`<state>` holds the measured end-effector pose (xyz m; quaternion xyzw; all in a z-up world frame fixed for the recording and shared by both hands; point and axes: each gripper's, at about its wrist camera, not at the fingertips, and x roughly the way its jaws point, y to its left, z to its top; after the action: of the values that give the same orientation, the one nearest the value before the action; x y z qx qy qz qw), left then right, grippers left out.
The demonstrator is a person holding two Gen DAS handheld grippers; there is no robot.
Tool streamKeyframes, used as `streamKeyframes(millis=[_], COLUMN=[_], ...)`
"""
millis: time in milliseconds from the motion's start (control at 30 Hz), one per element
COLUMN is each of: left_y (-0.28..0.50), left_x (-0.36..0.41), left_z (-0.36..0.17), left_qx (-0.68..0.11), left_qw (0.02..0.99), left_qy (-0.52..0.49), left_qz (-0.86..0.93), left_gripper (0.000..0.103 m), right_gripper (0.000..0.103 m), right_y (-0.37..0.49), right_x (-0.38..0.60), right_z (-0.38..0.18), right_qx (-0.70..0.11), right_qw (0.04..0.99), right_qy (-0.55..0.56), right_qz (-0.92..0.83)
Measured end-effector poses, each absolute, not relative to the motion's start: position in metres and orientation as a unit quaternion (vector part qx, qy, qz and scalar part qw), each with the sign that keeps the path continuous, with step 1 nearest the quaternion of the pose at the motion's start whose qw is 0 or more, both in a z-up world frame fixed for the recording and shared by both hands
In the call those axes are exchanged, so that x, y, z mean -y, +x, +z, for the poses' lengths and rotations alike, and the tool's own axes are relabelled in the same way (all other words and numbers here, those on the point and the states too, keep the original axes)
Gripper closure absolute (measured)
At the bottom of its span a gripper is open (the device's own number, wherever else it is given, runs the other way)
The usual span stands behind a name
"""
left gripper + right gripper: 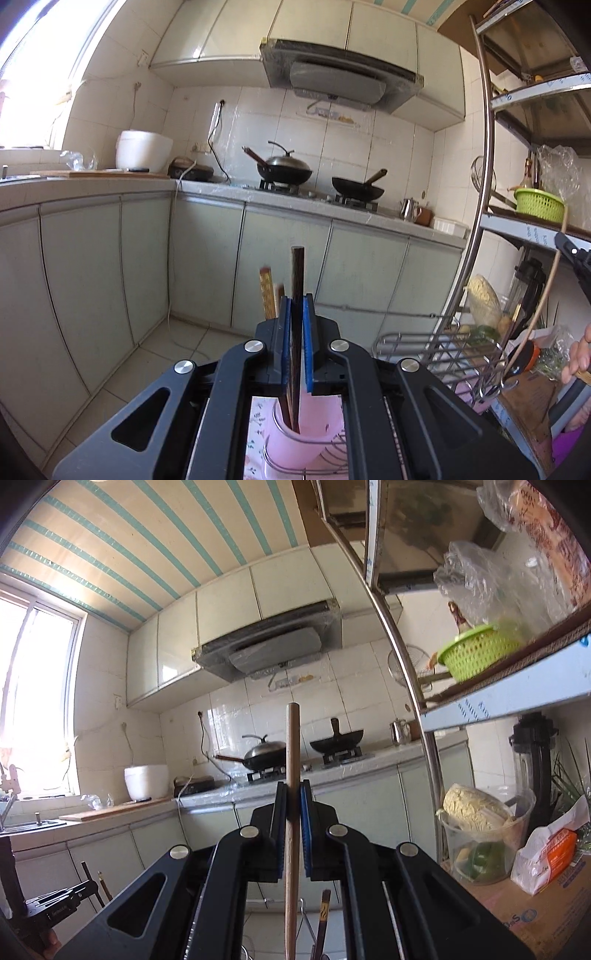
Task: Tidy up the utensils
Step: 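Lift the chopstick with the left gripper while the right gripper carries its chopstick over the pink cup, then lower the chopstick into the pink cup and open the left gripper while the right gripper releases its chopstick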
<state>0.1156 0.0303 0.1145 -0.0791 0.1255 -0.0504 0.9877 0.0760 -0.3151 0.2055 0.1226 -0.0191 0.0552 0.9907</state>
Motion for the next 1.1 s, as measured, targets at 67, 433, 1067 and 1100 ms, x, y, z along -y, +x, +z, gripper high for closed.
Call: streamKeyframes(millis=[67,433,1067,1100], left_y=[0.116,0.118,0.121,0.121], left_x=[-0.03,-0.029,-0.031,-0.032], left_z=[0.109,0.09,0.069,0.069], left_qx=[-0.131,-0.157,-0.202,-0.202], left_qw=[0.987,0.982,0.974,0.974], left_qy=[-0.079,-0.085,-0.095,-0.094], left_qz=[-0.051,-0.055,-0.044,-0.043], left_gripper=[0.098,0.098,0.097,0.096], right_gripper=[0.096,0.096,0.096,0.096], right_y=[0.082,0.093,0.075,0.077], right_x=[0.317,0.309,0.314,0.315], right_z=[0.199,0.16,0.111,0.111], right_qx=[0.0,-0.068,-0.132,-0.133], right_qw=[0.99,0.989,0.981,0.981], right_qy=[0.13,0.114,0.129,0.127], right_qz=[0.057,0.064,0.057,0.056])
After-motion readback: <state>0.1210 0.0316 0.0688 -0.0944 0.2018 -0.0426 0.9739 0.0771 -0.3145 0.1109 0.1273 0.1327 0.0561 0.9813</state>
